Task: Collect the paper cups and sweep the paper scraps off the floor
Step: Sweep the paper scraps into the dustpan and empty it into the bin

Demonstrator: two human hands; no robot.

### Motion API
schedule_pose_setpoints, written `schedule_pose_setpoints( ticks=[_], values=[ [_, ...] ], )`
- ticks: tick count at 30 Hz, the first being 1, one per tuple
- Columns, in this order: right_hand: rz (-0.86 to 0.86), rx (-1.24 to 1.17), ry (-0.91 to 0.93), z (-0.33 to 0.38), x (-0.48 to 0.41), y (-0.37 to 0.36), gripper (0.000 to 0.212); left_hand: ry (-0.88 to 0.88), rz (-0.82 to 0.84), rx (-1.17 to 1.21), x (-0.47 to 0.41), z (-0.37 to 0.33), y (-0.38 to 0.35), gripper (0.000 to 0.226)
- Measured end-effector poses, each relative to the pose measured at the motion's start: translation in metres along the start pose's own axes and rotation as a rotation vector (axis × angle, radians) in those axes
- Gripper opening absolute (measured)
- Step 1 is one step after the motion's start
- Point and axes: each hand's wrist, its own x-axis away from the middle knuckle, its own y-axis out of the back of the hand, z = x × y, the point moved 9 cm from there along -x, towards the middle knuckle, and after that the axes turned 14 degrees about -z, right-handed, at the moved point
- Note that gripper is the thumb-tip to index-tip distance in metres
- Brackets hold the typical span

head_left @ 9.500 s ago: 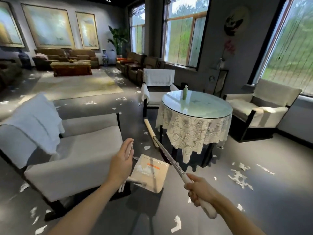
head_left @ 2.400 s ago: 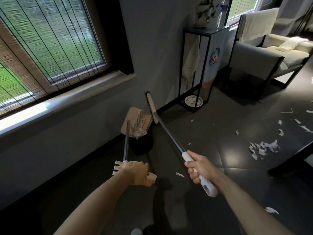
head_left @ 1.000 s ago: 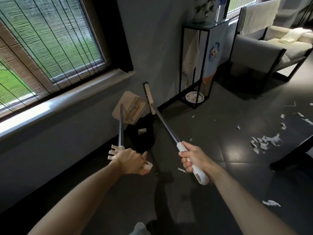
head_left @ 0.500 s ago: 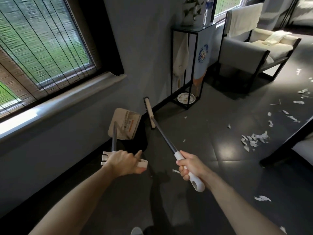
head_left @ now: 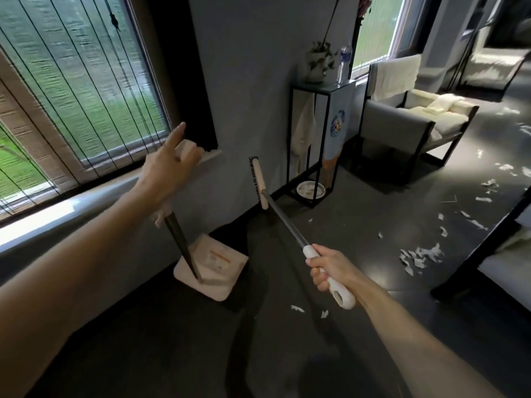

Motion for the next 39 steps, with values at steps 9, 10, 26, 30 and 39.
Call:
schedule_pose_setpoints(
  ticks=[9,10,26,30,39],
  values=[
    [-0.256,-0.085,0.006,-0.079,0.075,0.019,0.057,0.007,0.550,0.123,0.151,0.028,-0.089,0.041],
    [-0.281,-0.103,-0.006,-0.093,0.088,0.024,0.058,0.004,0.605,0.141,0.172,0.026,-0.098,0.040],
    [-0.833,-0.574,-0.142,-0.294,0.330,0.203,0.046,-0.451,1.123,0.403,0.504,-0.199,-0.142,0.032],
    [-0.932,-0.614,-0.106,-0.329,0.393,0.271,0.034,-0.560,1.190,0.414,0.583,-0.269,-0.155,0.032],
    [-1.149,-0.757,-0.163,-0.371,0.495,0.428,0.039,-0.686,1.201,0.475,0.700,-0.426,-0.191,0.037]
  ],
)
